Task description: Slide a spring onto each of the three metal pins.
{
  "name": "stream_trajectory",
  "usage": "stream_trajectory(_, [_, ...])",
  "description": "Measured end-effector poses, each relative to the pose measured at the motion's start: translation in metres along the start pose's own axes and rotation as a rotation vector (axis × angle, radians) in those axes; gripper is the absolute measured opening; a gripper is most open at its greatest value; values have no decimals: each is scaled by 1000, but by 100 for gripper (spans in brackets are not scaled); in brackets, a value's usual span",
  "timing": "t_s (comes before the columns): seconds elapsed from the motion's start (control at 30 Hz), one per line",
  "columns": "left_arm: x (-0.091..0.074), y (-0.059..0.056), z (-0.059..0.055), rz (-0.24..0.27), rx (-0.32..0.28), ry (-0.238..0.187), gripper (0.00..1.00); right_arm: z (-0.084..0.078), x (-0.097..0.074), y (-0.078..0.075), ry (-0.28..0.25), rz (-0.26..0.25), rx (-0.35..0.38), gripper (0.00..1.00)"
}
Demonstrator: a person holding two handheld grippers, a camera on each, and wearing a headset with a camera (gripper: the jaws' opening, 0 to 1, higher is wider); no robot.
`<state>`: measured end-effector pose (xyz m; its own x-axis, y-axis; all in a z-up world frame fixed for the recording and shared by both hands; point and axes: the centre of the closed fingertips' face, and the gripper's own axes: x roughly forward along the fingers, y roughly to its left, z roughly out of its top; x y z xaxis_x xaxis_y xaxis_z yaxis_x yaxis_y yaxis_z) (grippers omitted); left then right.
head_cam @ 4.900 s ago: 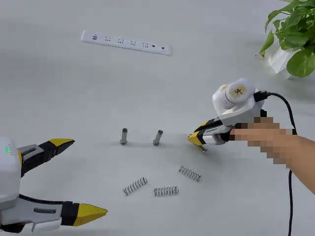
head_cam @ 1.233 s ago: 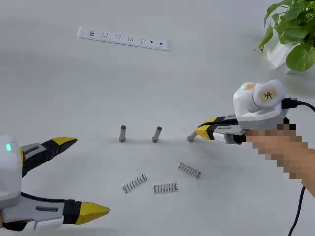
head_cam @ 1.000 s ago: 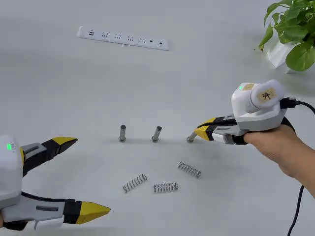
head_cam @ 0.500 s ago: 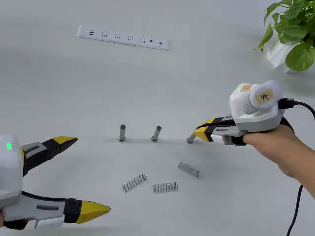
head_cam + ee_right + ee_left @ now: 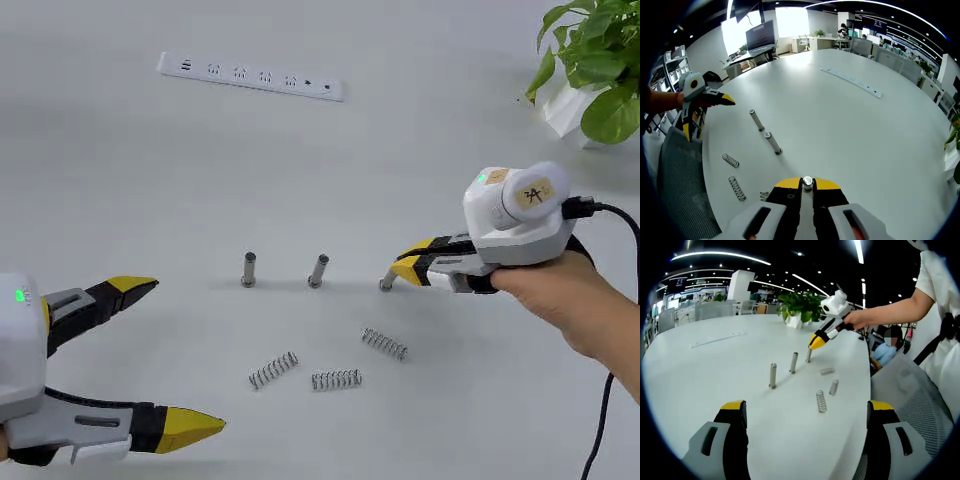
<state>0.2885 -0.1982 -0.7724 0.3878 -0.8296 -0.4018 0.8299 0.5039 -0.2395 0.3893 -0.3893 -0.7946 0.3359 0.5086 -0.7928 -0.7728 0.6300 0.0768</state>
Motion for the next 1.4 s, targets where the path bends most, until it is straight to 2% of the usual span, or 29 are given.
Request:
stream_trajectory(0.43, [1, 0, 2, -2, 0, -3, 99, 1, -1, -2, -8, 0, -1, 5])
stream_trajectory(0.8, [2, -2, 1, -9, 5, 3, 99, 3, -3, -5, -27, 1, 4, 11])
stream_trajectory(1.1, [2, -3, 2, -13, 14, 7, 99, 7, -12, 2, -55, 11, -4, 24])
stream_trajectory(1.4, [0, -3, 4, -16, 24, 13, 99, 8, -27, 11, -108, 32, -11, 39])
